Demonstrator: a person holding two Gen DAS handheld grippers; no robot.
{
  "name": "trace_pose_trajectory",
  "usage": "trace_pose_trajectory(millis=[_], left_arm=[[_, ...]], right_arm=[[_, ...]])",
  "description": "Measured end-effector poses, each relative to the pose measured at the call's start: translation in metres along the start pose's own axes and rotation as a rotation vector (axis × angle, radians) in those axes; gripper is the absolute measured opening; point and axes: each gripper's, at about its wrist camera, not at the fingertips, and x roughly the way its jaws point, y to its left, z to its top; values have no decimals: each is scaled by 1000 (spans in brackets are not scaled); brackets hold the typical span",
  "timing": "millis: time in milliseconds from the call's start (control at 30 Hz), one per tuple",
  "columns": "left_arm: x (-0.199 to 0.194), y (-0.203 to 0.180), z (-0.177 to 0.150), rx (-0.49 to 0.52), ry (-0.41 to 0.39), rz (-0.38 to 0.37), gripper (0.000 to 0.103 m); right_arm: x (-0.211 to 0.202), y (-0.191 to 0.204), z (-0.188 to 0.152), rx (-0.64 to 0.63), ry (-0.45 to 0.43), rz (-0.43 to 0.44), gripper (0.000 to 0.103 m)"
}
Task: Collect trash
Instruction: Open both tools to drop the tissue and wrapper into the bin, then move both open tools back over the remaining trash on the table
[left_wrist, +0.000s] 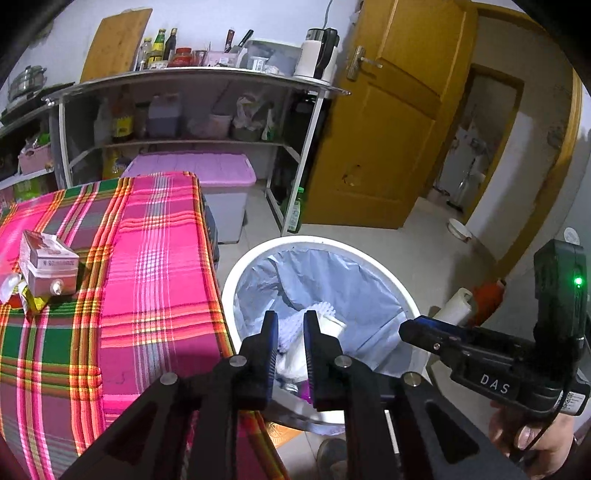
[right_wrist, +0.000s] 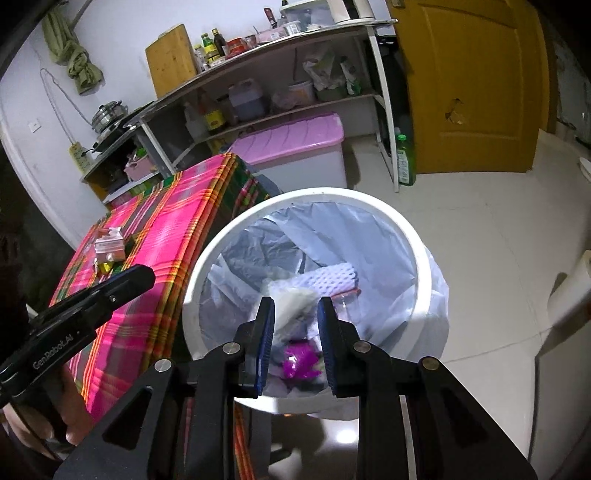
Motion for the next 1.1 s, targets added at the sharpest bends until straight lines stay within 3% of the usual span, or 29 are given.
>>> trace_pose_trajectory(millis=[233, 400, 833, 967, 1100], left_arm=[[-18, 4, 0, -8, -44, -2, 13], [-41, 8, -5, -11, -76, 14, 13], [-102, 25, -26, -25, -129, 85, 13], [-117, 34, -35, -36, -143, 106, 13], [-130, 42, -43, -47, -152, 127, 13]], right_arm=[[-13, 6, -2, -6, -20, 12, 27], [-32, 19, -4, -26, -56, 36, 37], [-64, 71, -20, -123, -83, 111, 38], [-67, 89, -26, -161, -80, 145, 47], [-68, 102, -29, -194, -84, 165, 47]])
